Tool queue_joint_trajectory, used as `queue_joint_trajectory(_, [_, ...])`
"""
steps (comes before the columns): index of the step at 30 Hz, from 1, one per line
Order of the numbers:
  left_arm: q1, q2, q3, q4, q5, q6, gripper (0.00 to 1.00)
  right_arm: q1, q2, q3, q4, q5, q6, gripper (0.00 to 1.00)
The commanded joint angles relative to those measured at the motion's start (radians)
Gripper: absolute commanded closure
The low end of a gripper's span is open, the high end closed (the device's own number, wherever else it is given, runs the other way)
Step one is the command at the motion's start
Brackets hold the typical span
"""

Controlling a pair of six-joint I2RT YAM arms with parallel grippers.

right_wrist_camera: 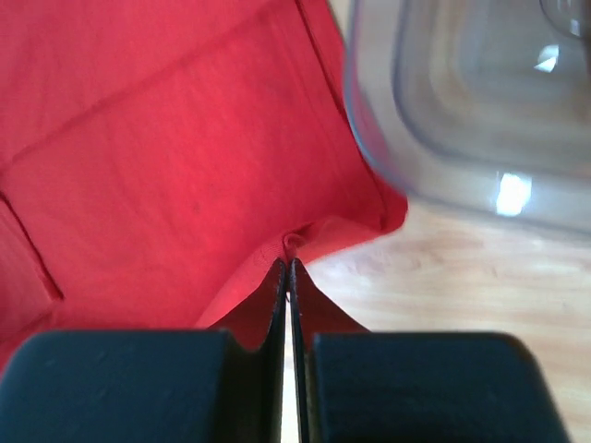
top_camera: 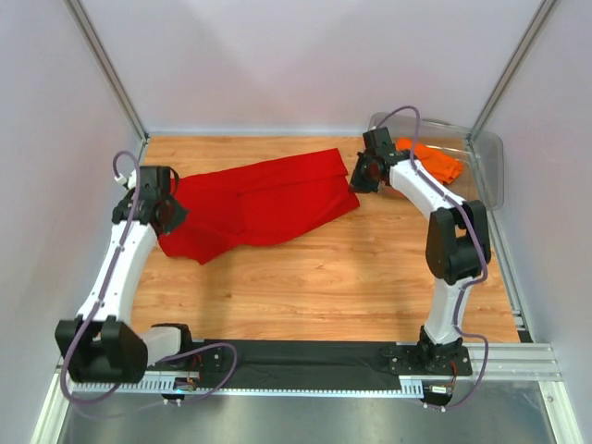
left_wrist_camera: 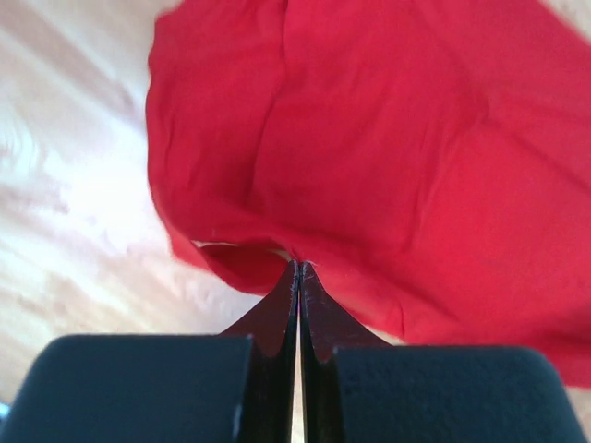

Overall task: Fold and stack the t-shirts
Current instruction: Fold the tshirt

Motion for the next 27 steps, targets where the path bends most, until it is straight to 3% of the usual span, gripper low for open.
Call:
queue_joint_trajectory(1, [0.075, 0.116, 0.104, 0.124, 0.057, 0.103, 1.00, -0.003, 0.110, 0.150, -0.056, 0.045, -0.034, 1.00])
queue_joint_trajectory(9, [0.186, 0.354, 0.265, 0.196, 0.143, 0.130, 1.00, -0.003, 0.317, 0.463, -0.146, 0.074, -0.070, 1.00])
queue_joint_trajectory(16, [0.204, 0.492, 0.359, 0.233, 0.204, 0.144, 1.00, -0.016, 0.409, 0.555, -0.160, 0.157, -0.090, 1.00])
queue_joint_trajectory(27, [0.204, 0.616, 0.461, 0.239, 0.230, 0.146, 1.00, -0.043, 0.506, 0.663, -0.151, 0.129, -0.100, 1.00])
